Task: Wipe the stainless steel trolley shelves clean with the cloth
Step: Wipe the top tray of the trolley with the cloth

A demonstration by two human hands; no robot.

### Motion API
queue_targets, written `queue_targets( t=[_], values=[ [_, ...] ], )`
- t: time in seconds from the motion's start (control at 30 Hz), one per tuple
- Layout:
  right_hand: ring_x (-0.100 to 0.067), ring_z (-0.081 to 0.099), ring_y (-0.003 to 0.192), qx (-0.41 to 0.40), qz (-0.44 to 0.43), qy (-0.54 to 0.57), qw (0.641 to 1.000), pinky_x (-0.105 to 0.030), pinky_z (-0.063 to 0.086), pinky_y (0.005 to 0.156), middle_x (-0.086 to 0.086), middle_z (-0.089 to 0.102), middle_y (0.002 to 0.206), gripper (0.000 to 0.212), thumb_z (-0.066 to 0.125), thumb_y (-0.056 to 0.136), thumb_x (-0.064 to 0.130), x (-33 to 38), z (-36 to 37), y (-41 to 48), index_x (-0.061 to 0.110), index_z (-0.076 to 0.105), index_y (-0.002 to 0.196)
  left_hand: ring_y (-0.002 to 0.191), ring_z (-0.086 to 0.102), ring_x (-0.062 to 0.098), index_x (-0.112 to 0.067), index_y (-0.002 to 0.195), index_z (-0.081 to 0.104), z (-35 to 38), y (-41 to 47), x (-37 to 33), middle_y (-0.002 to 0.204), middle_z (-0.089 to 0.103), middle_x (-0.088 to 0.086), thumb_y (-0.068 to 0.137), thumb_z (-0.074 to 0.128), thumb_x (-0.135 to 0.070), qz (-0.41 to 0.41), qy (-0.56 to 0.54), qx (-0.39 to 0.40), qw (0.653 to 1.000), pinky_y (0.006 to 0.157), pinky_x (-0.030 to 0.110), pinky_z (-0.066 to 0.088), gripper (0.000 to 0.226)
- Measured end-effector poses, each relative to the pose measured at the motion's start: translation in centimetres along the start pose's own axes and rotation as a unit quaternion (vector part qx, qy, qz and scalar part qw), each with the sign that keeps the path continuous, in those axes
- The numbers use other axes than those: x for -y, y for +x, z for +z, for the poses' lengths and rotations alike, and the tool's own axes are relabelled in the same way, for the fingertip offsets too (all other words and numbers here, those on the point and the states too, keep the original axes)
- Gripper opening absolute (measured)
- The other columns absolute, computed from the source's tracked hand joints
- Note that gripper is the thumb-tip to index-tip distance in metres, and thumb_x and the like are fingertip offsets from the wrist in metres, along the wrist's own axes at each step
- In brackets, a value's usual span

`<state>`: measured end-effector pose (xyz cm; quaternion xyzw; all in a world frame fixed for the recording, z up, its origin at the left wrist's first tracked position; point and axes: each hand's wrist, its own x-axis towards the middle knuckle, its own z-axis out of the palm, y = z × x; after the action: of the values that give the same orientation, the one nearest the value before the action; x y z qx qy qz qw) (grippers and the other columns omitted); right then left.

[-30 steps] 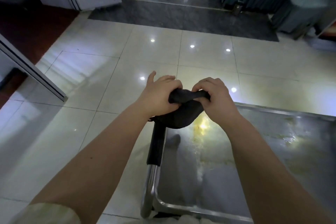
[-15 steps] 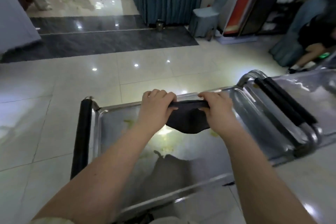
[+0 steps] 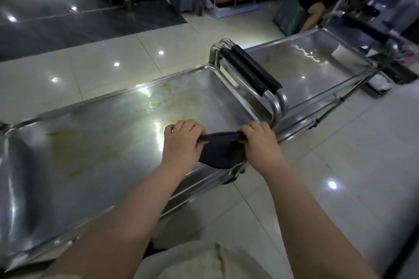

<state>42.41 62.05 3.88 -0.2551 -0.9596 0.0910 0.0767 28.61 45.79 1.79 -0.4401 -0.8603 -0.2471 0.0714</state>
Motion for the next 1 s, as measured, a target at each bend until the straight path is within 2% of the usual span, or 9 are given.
queue_targets(
  t=[0.17, 0.3, 0.43, 0.5, 0.57, 0.67, 0.73, 0.87, 1.0],
  values=[
    [-0.024, 0.043, 0.105, 0.015, 0.039, 0.086, 0.995, -0.035, 0.036, 0.088, -0.003, 0.058, 0.113, 0.02, 0.057, 0.092, 0.009, -5.8, -0.3, -1.9, 0.015, 0.063, 0.109, 0.088, 0.058, 0.019, -0.028, 0.087, 0.066, 2.8, -1.2, -5.1, 0.086, 0.065, -0.012, 0.081, 0.071, -0.024, -0.051, -0.055, 0.052, 0.996, 0.078, 0.03, 0.028, 0.009],
    [-0.025, 0.044, 0.105, 0.043, 0.053, 0.123, 0.99, -0.032, 0.035, 0.081, -0.004, 0.057, 0.106, 0.022, 0.059, 0.091, 0.007, -8.7, 0.5, -1.8, 0.016, 0.068, 0.108, 0.085, 0.059, 0.018, -0.027, 0.087, 0.067, 5.2, -1.5, -7.0, 0.086, 0.068, -0.011, 0.08, 0.076, -0.03, -0.102, -0.115, 0.078, 0.985, 0.073, 0.028, 0.032, 0.011],
    [-0.028, 0.051, 0.105, 0.062, 0.043, 0.146, 0.986, -0.04, 0.045, 0.088, -0.002, 0.055, 0.1, 0.022, 0.059, 0.09, 0.006, -10.3, 0.4, 1.4, 0.016, 0.072, 0.106, 0.086, 0.061, 0.005, -0.034, 0.087, 0.065, 6.1, 0.2, -7.0, 0.089, 0.067, -0.015, 0.081, 0.076, -0.031, -0.211, -0.23, 0.123, 0.942, 0.068, 0.017, 0.04, 0.013],
    [-0.023, 0.051, 0.103, 0.076, 0.042, 0.159, 0.983, -0.038, 0.045, 0.088, -0.001, 0.054, 0.102, 0.022, 0.057, 0.093, 0.009, -10.3, 0.0, 4.5, 0.017, 0.072, 0.107, 0.083, 0.06, 0.003, -0.034, 0.09, 0.065, 6.6, 2.4, -6.0, 0.088, 0.065, -0.017, 0.082, 0.075, -0.03, -0.248, -0.267, 0.111, 0.925, 0.067, 0.013, 0.042, 0.013],
    [-0.022, 0.052, 0.104, 0.088, 0.048, 0.157, 0.982, -0.036, 0.044, 0.089, -0.002, 0.057, 0.109, 0.022, 0.055, 0.095, 0.011, -9.9, 0.6, 8.5, 0.018, 0.07, 0.111, 0.089, 0.062, 0.01, -0.031, 0.099, 0.066, 7.3, 5.4, -4.4, 0.092, 0.066, -0.013, 0.084, 0.073, -0.027, -0.256, -0.278, 0.091, 0.921, 0.078, 0.023, 0.05, 0.017],
    [-0.029, 0.047, 0.125, 0.066, 0.059, 0.114, 0.99, -0.039, 0.036, 0.108, -0.01, 0.057, 0.131, 0.035, 0.056, 0.094, 0.01, -9.1, 3.7, 13.4, 0.014, 0.062, 0.128, 0.108, 0.057, 0.023, -0.03, 0.127, 0.057, 9.5, 9.8, -0.8, 0.115, 0.063, 0.001, 0.087, 0.068, -0.023, -0.246, -0.219, 0.122, 0.936, 0.094, 0.042, 0.049, 0.043],
    [-0.031, 0.035, 0.139, 0.114, 0.05, 0.082, 0.989, -0.041, 0.025, 0.116, -0.01, 0.048, 0.145, 0.046, 0.058, 0.095, 0.015, -8.6, 6.3, 14.7, 0.014, 0.051, 0.14, 0.117, 0.051, 0.03, -0.028, 0.135, 0.051, 11.2, 11.7, 1.6, 0.125, 0.057, 0.007, 0.087, 0.065, -0.023, -0.233, -0.137, 0.181, 0.946, 0.095, 0.046, 0.047, 0.051],
    [-0.025, 0.008, 0.15, 0.253, 0.004, 0.047, 0.966, -0.045, 0.005, 0.122, 0.0, 0.026, 0.16, 0.057, 0.049, 0.1, 0.03, -7.9, 10.5, 13.9, 0.027, 0.028, 0.153, 0.124, 0.044, 0.032, -0.024, 0.14, 0.048, 13.8, 12.0, 5.0, 0.137, 0.051, 0.007, 0.09, 0.06, -0.027, -0.208, -0.046, 0.235, 0.948, 0.096, 0.047, 0.044, 0.051],
    [-0.027, -0.013, 0.15, 0.288, 0.014, 0.021, 0.957, -0.047, -0.011, 0.119, 0.004, 0.002, 0.165, 0.063, 0.039, 0.102, 0.042, -8.5, 12.3, 14.0, 0.035, 0.008, 0.156, 0.145, 0.02, 0.036, -0.025, 0.148, 0.039, 15.8, 10.8, 6.5, 0.158, 0.03, 0.008, 0.097, 0.05, -0.034, -0.178, 0.01, 0.242, 0.954, 0.114, 0.05, 0.025, 0.053]
  ],
)
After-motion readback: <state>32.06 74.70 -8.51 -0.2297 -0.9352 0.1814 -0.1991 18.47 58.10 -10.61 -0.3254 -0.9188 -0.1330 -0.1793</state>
